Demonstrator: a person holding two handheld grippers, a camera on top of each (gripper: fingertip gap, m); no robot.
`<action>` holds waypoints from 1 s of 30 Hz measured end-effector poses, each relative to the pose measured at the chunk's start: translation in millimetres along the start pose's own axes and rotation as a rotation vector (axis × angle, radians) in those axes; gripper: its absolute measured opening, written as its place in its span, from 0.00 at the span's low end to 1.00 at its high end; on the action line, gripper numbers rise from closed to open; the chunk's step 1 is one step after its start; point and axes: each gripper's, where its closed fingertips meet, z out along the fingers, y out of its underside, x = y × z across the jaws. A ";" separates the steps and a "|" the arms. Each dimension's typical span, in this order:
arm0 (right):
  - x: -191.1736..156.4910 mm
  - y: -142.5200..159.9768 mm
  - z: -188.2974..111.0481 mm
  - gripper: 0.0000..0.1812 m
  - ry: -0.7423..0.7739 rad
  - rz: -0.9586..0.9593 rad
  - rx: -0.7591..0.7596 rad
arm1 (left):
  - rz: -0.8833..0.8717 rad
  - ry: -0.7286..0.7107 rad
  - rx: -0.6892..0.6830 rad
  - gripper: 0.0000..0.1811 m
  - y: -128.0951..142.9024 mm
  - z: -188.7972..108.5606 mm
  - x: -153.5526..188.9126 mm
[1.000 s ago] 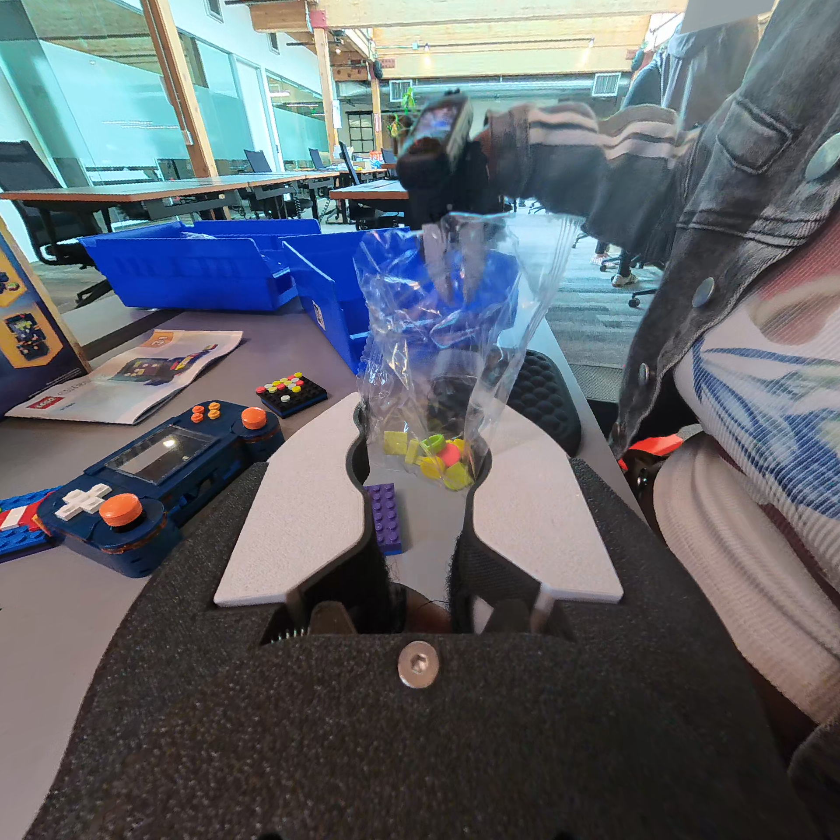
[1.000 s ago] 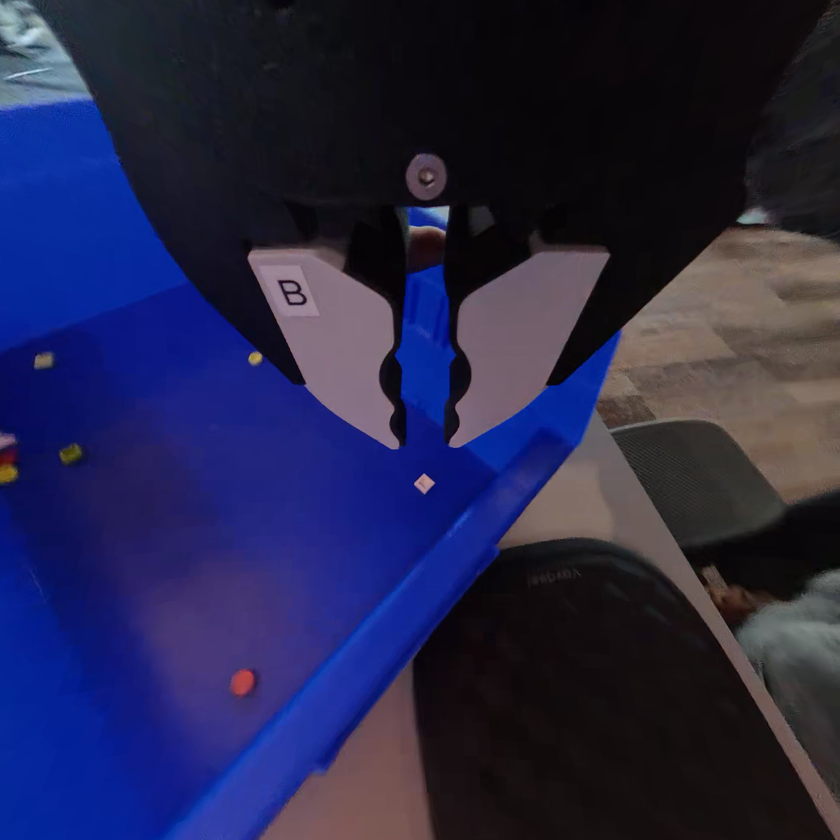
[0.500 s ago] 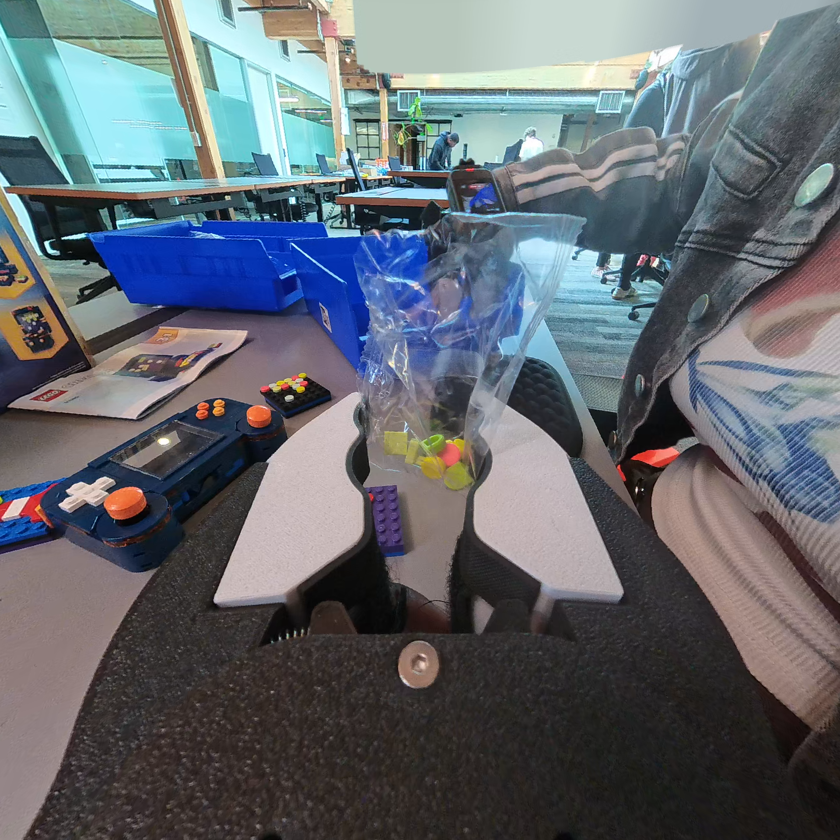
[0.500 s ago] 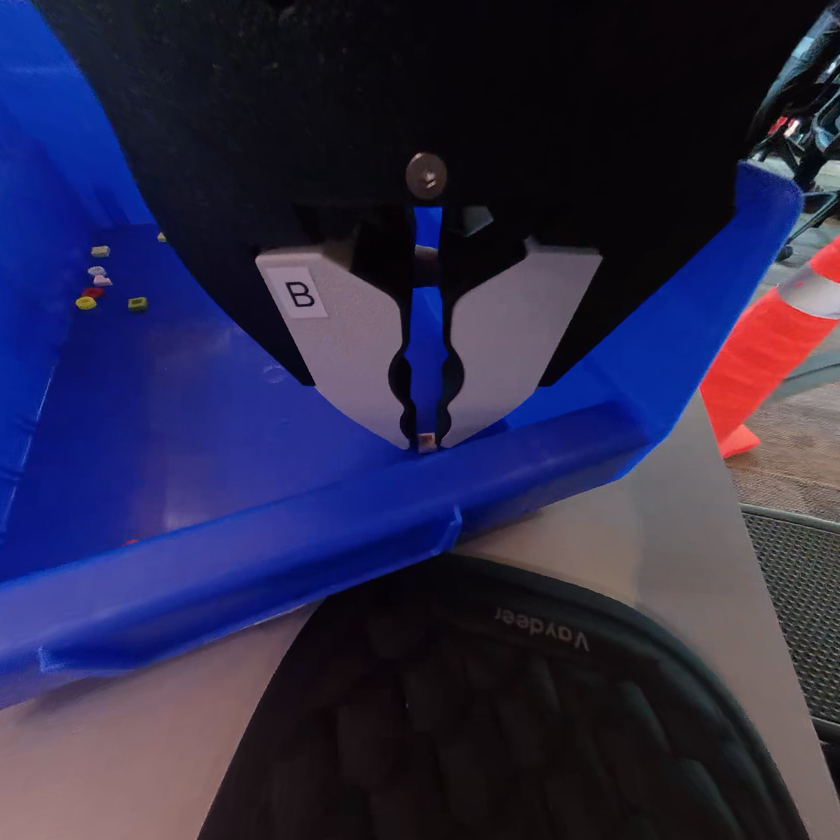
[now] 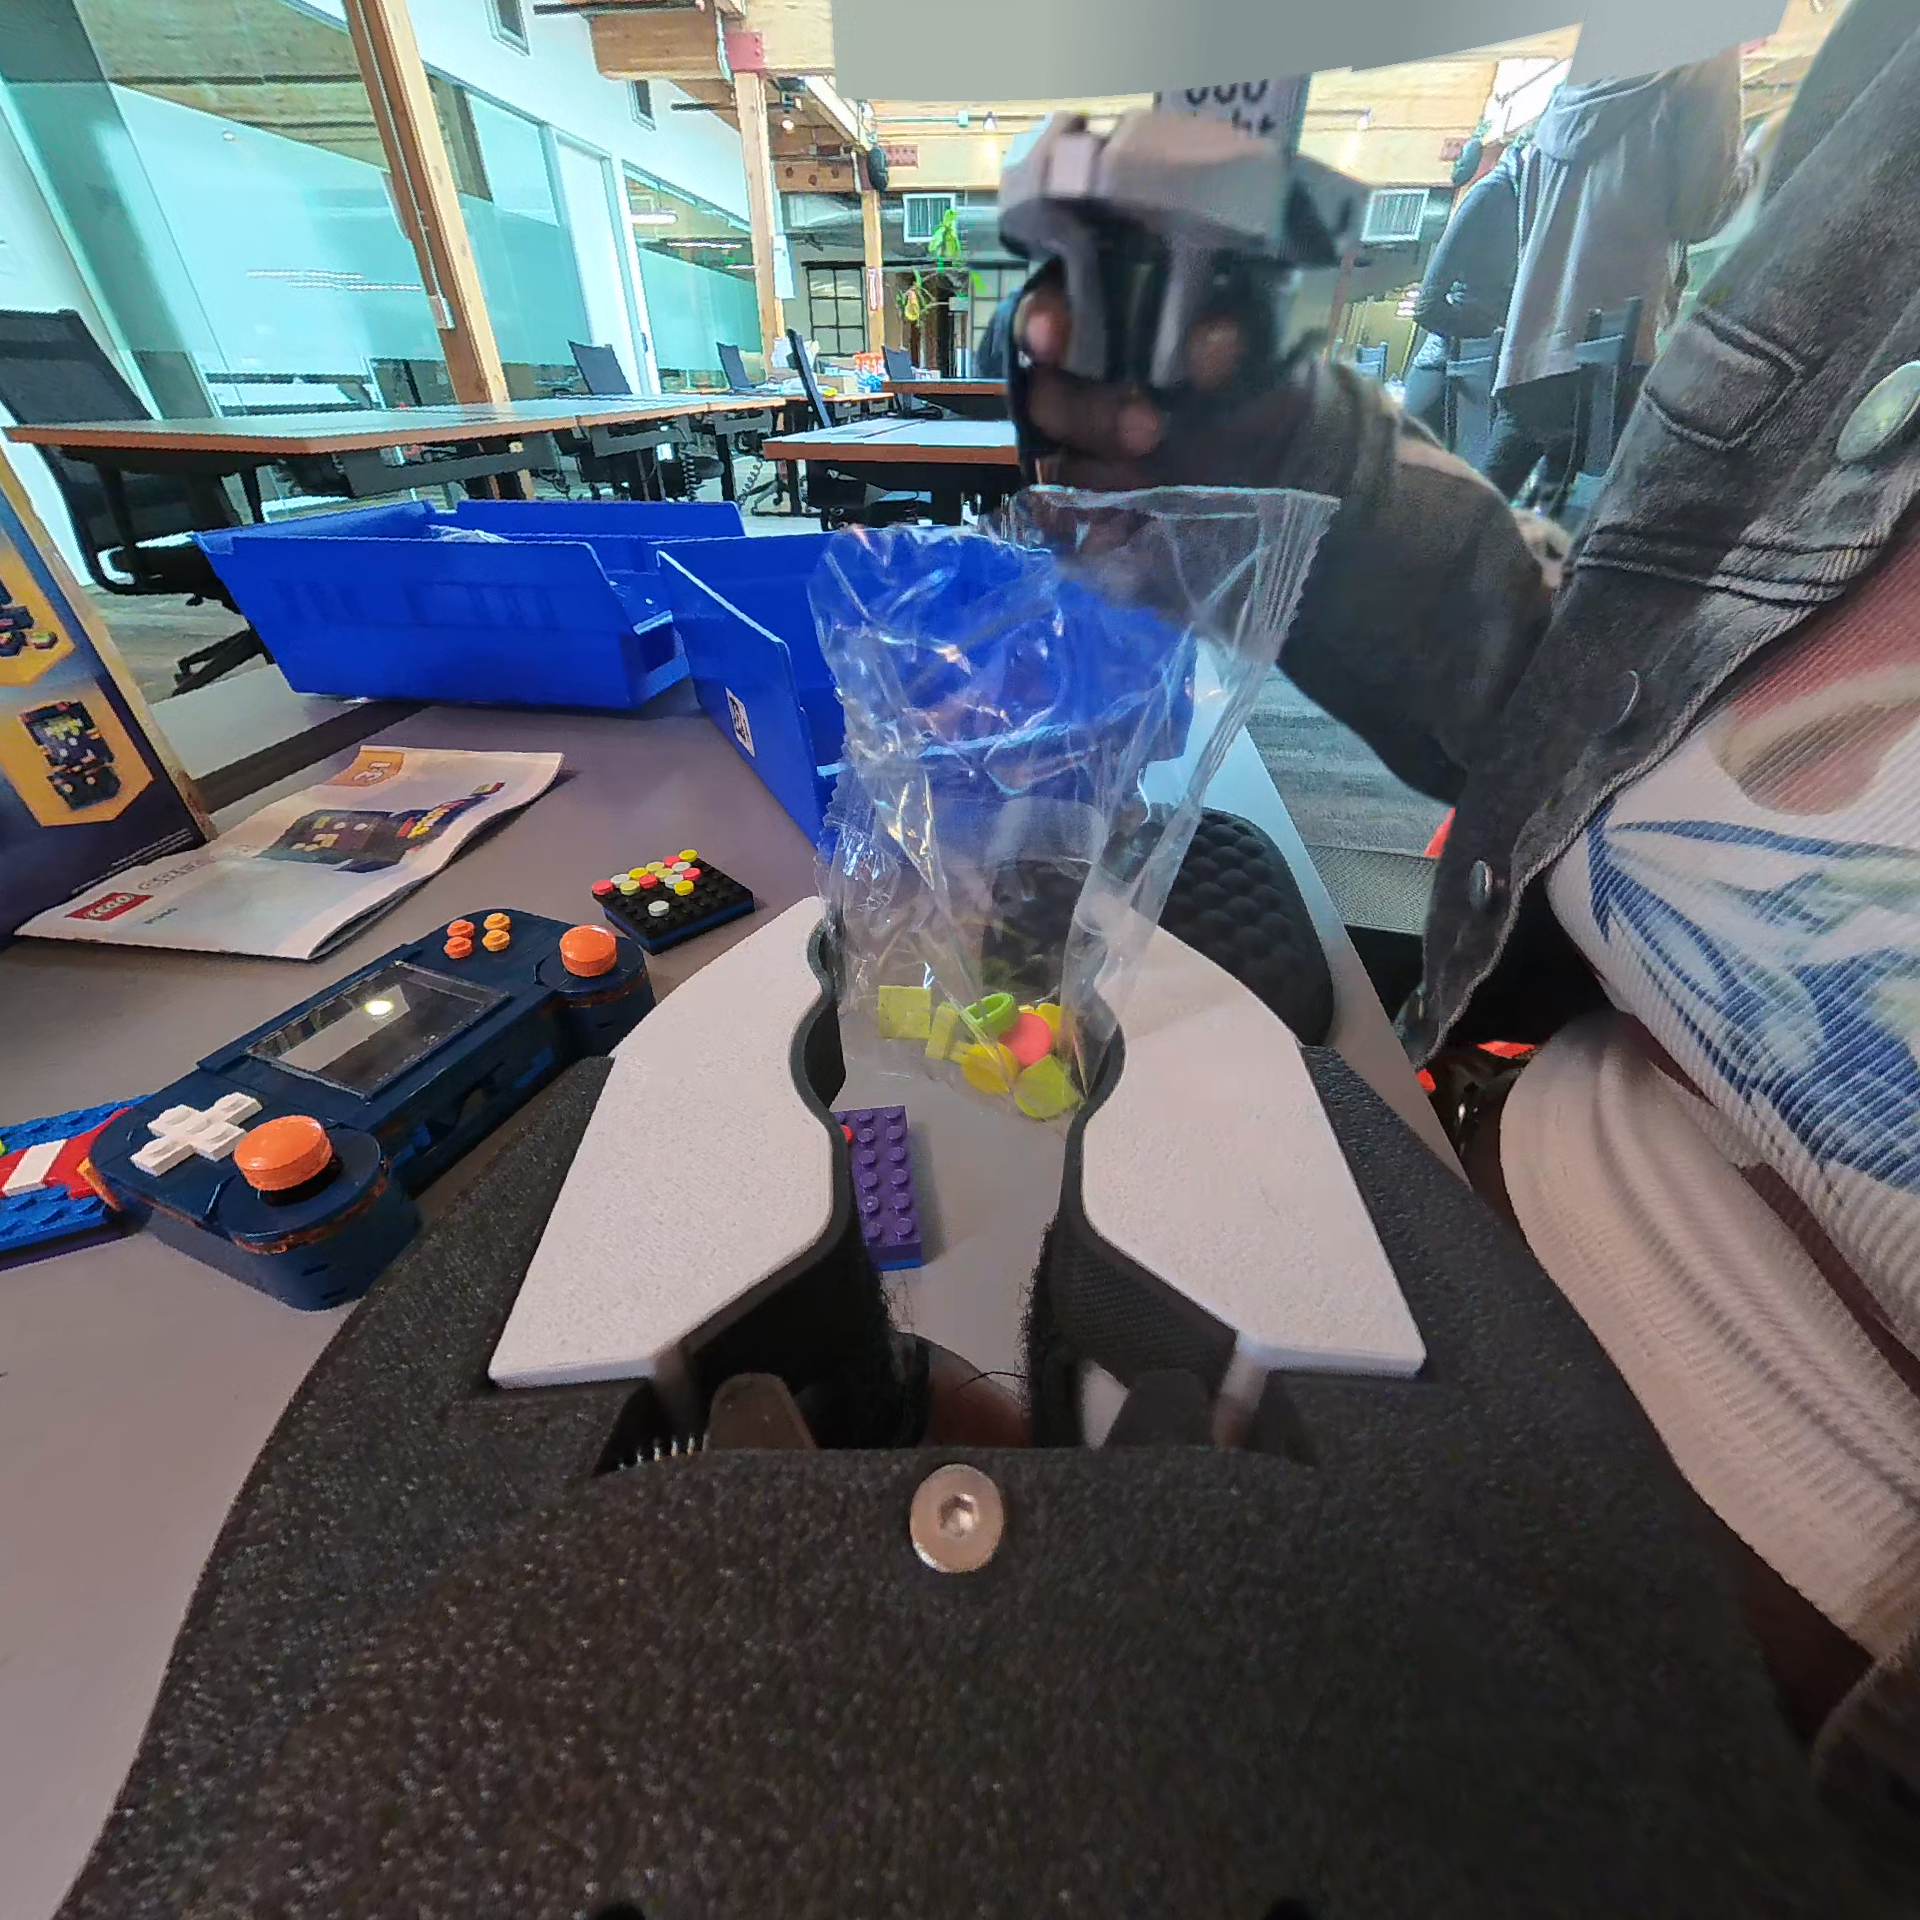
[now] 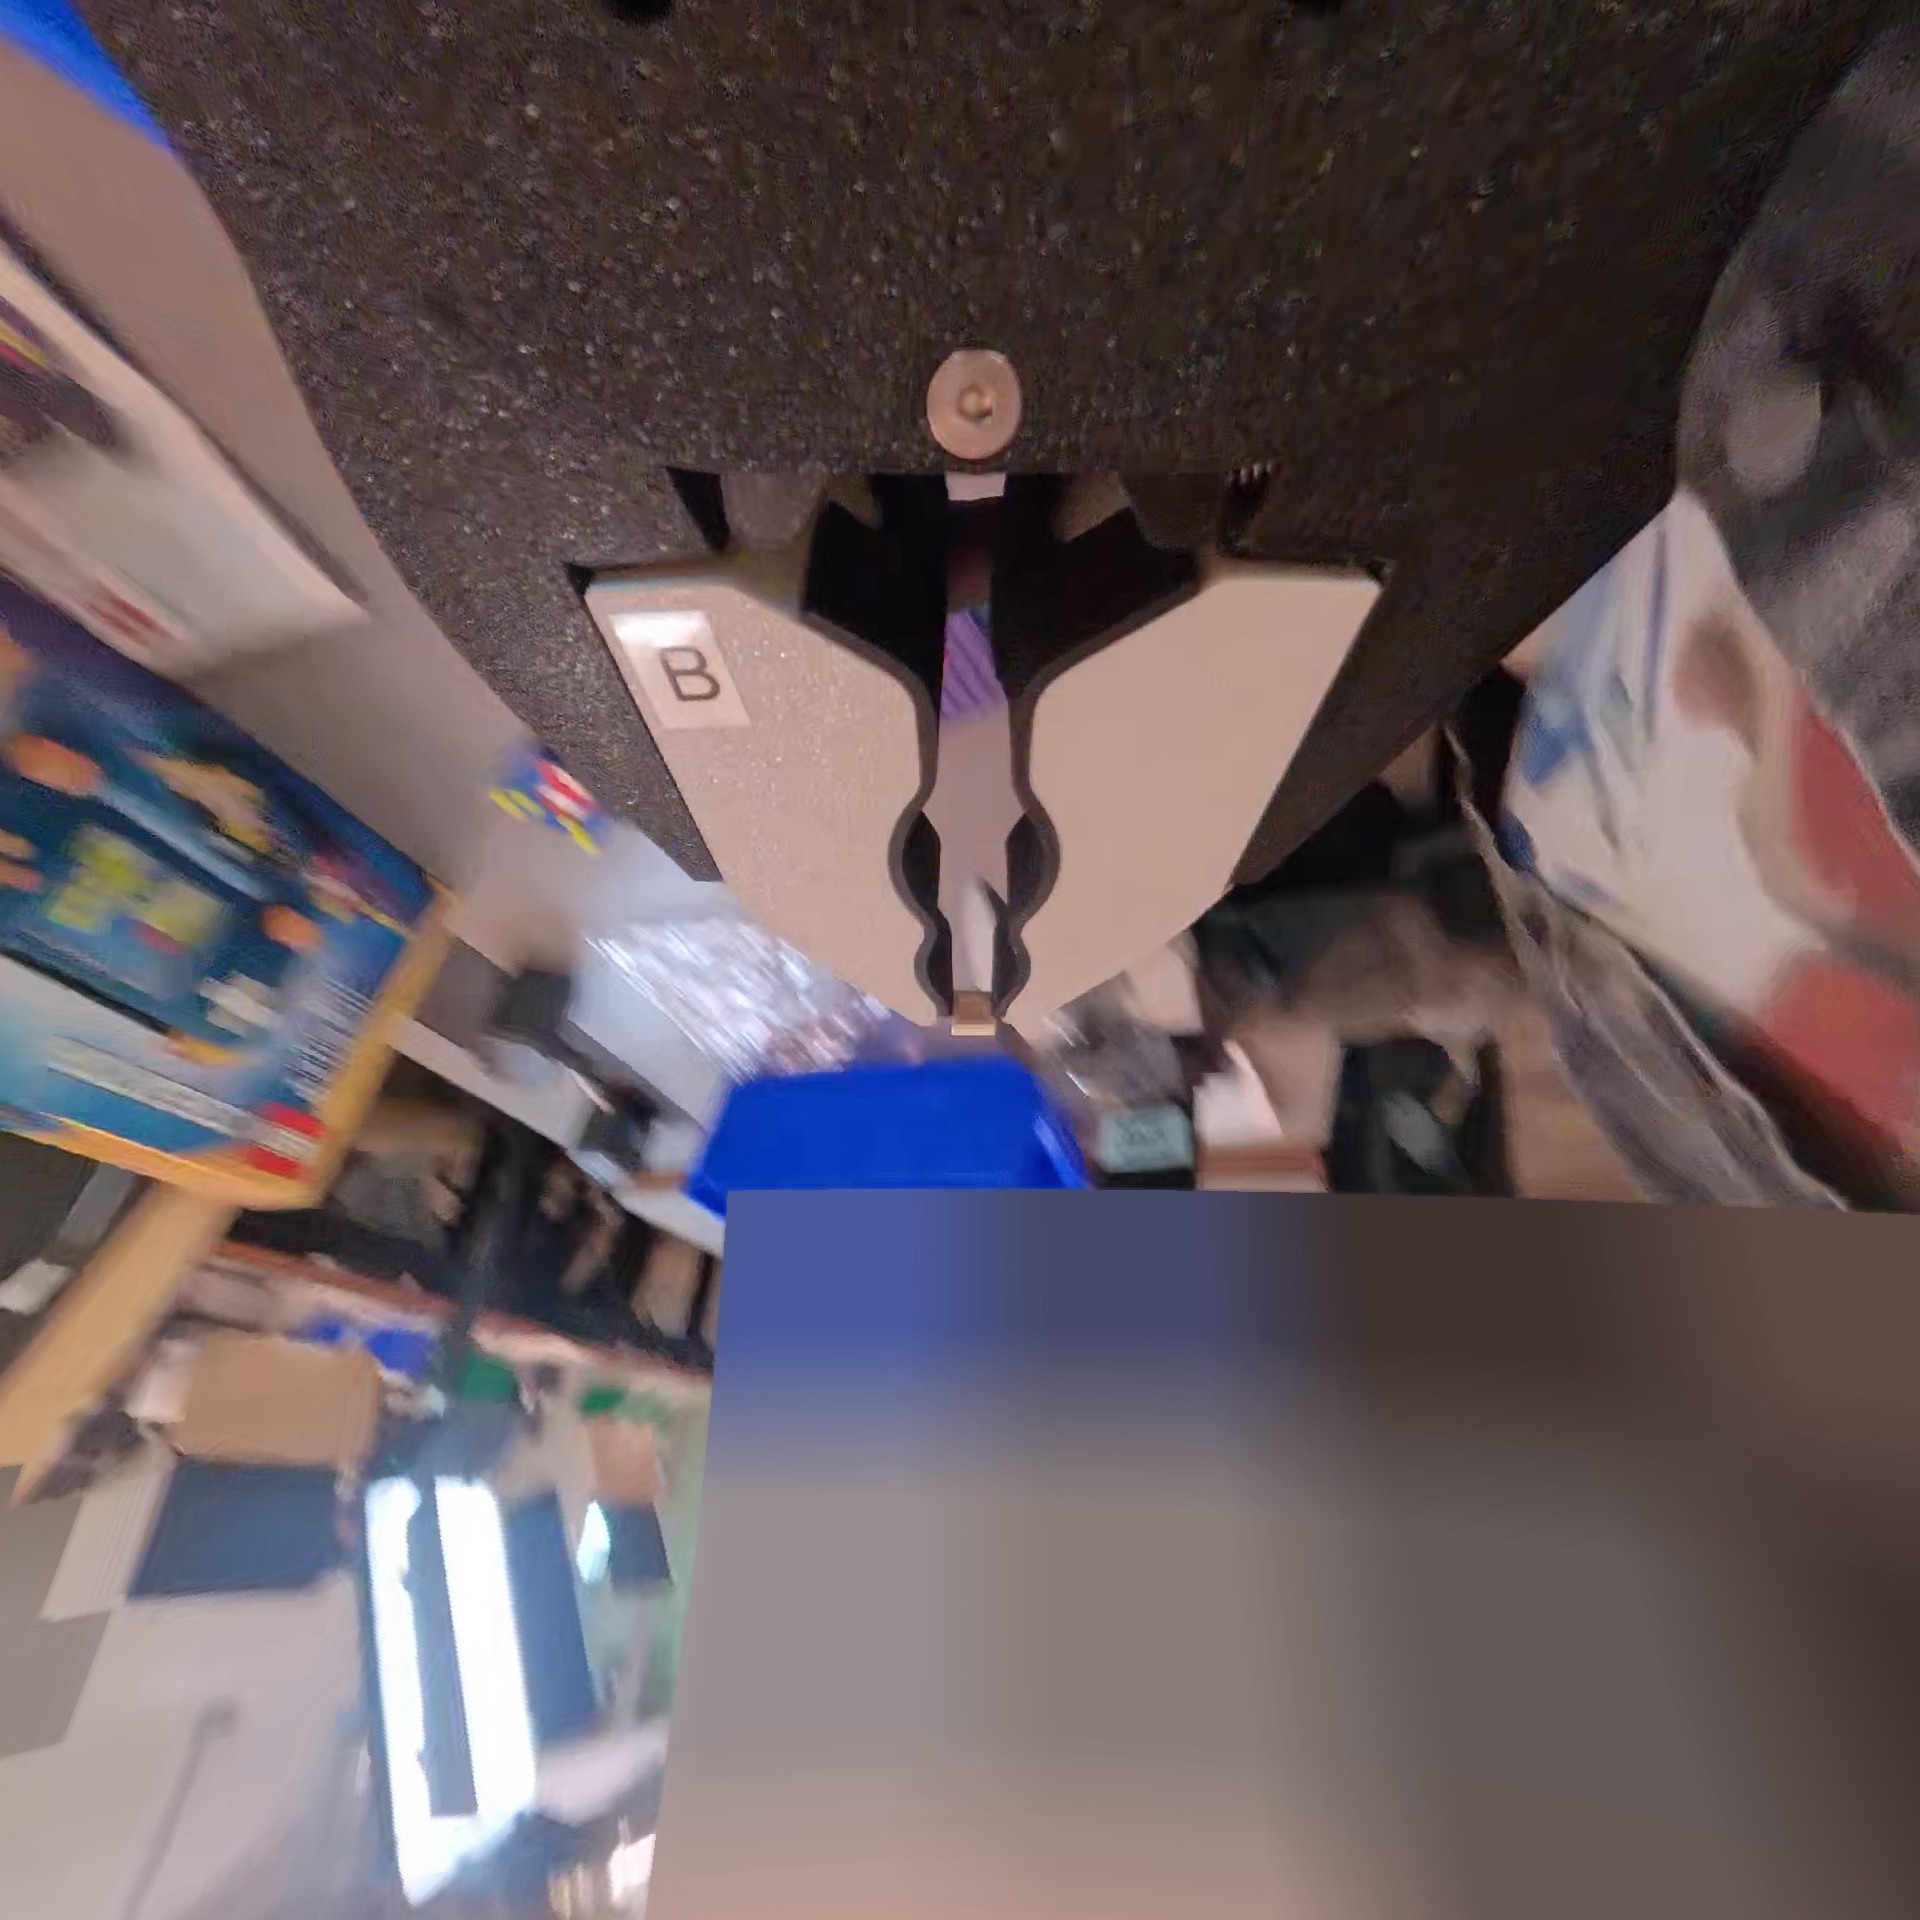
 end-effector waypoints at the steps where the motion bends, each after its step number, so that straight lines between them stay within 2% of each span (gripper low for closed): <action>1: -12.9 1.6 19.1 0.04 -0.042 0.038 0.046 | 0.000 0.001 -0.002 0.22 0.2 0.2 0.1; 4: -31.9 29.3 69.0 0.04 -0.105 0.066 0.016 | 0.003 0.003 -0.002 0.22 0.4 0.2 0.7; 8: -39.6 27.8 94.3 0.04 -0.164 0.120 0.056 | 0.019 0.001 -0.005 0.22 0.5 0.4 2.1; 13: -44.0 34.6 106.6 0.04 -0.172 0.066 -0.060 | 0.039 0.006 -0.024 0.22 2.7 2.2 4.4; 16: -46.3 44.0 110.4 0.10 -0.171 0.059 -0.141 | 0.048 0.006 -0.028 0.22 3.2 2.5 5.2; 20: -42.3 39.0 108.0 0.10 -0.146 0.062 -0.126 | 0.053 0.008 -0.029 0.22 3.1 2.5 5.9; 25: -36.6 51.8 104.7 0.15 -0.119 0.055 -0.221 | 0.062 0.010 -0.036 0.22 3.9 3.0 7.0; 30: -31.7 38.8 102.7 0.16 -0.098 0.102 -0.145 | 0.065 0.010 -0.041 0.22 4.5 3.4 7.2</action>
